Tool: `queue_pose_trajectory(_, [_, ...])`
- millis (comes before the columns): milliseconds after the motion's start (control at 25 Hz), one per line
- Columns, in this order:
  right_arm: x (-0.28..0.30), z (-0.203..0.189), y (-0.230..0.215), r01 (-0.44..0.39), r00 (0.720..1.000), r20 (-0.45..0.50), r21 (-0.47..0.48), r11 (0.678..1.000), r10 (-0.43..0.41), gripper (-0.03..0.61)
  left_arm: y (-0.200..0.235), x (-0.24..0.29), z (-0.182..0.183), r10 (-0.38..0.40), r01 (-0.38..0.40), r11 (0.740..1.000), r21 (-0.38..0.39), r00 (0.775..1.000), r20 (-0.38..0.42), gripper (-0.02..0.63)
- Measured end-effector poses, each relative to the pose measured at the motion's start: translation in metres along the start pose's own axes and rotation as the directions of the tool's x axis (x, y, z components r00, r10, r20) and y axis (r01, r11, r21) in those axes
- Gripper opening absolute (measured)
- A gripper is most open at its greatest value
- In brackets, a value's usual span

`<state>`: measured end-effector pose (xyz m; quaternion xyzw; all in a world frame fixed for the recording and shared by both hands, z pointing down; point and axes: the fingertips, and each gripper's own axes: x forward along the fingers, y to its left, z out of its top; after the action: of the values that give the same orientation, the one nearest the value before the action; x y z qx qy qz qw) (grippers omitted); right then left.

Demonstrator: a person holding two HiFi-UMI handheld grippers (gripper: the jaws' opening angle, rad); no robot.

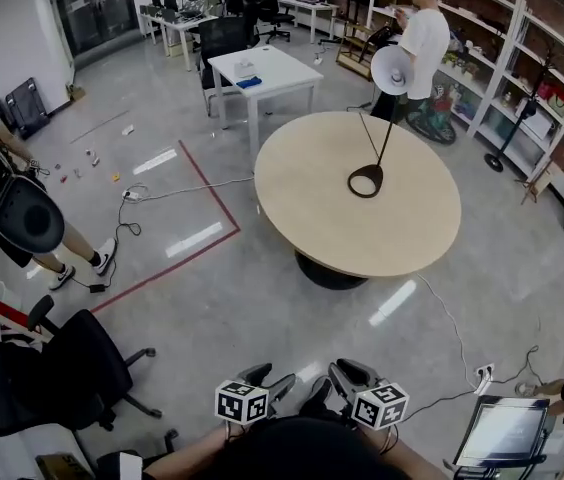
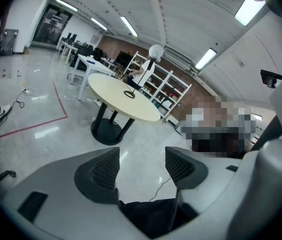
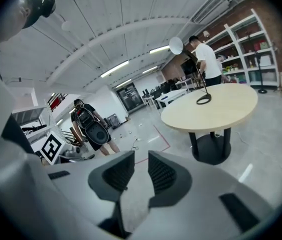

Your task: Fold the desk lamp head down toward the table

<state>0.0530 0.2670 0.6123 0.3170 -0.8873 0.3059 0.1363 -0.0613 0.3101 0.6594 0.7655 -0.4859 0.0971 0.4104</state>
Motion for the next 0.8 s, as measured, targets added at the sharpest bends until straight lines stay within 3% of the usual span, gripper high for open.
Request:
queue_pose_trajectory(240, [0.011, 0.031, -0.037, -0.040, 0.999, 0.008, 0.026, 0.999, 0.040, 0.089, -0.009, 0.033, 0.030, 0.039, -0.039, 0.999, 0.026, 0.999, -0.009, 0.298])
queue_pose_trajectory(560, [0.016, 0.070, -0.084, -0.076, 0.994, 0.077, 0.050, 0.996, 0.072, 0.089, -0.029, 0.079, 0.073, 0.063, -0.060, 0.989, 0.132, 0.998, -0.020, 0.296])
queue_pose_trajectory(800, [0.006, 0.088, -0.129, -0.056, 0.993, 0.112, 0.083, 0.995, 0.046, 0.087, -0.045, 0.113, 0.089, 0.058, -0.055, 0.990, 0.132, 0.998, -0.016, 0.296])
